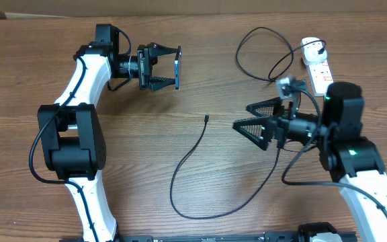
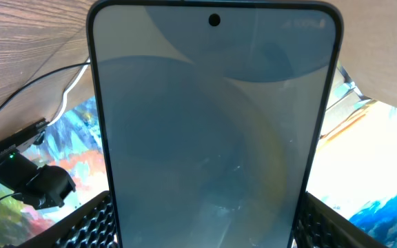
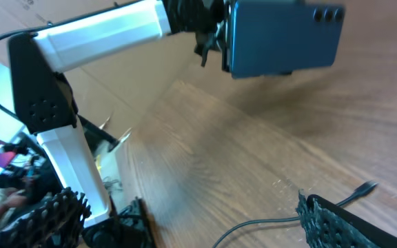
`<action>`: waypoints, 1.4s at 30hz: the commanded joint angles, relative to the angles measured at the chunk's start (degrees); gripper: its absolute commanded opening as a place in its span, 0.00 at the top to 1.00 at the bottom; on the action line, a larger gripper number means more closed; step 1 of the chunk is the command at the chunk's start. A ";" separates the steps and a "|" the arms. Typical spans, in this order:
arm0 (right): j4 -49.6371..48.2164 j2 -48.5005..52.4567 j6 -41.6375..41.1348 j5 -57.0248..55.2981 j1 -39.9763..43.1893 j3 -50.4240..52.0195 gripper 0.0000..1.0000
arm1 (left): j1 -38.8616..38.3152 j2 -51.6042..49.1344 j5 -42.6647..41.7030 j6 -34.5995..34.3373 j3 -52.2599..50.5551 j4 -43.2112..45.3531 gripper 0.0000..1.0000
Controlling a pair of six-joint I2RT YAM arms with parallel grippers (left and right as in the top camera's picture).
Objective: Plug charger to phone and switch on socket
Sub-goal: 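Raise the right arm and move its open gripper toward the held phone, then close the right gripper on the phone's side edge beside the left gripper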
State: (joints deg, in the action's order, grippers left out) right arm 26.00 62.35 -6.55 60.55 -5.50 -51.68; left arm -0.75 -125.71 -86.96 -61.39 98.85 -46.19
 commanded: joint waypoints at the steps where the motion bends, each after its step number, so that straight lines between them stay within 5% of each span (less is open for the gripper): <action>1: -0.59 0.63 -5.25 -8.90 -3.63 -1.51 0.00 | -0.68 -0.17 -1.73 -0.39 1.84 0.15 0.32; 13: 9.40 4.37 -16.22 -60.63 -22.93 -11.34 0.00 | -3.04 -0.17 3.08 -3.23 1.84 0.20 0.31; 32: -3.72 10.67 -19.15 -67.23 -30.56 -12.85 0.00 | -4.87 -0.17 7.43 -7.65 1.84 2.16 0.31; 42: 10.71 19.65 -18.71 -63.06 -31.41 -25.59 0.00 | -6.45 -0.17 9.01 -10.71 1.84 6.12 0.32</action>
State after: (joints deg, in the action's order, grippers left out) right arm 34.76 80.44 -25.43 -2.76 -36.80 -71.05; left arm -6.79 -125.71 -77.06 -70.28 98.85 -40.56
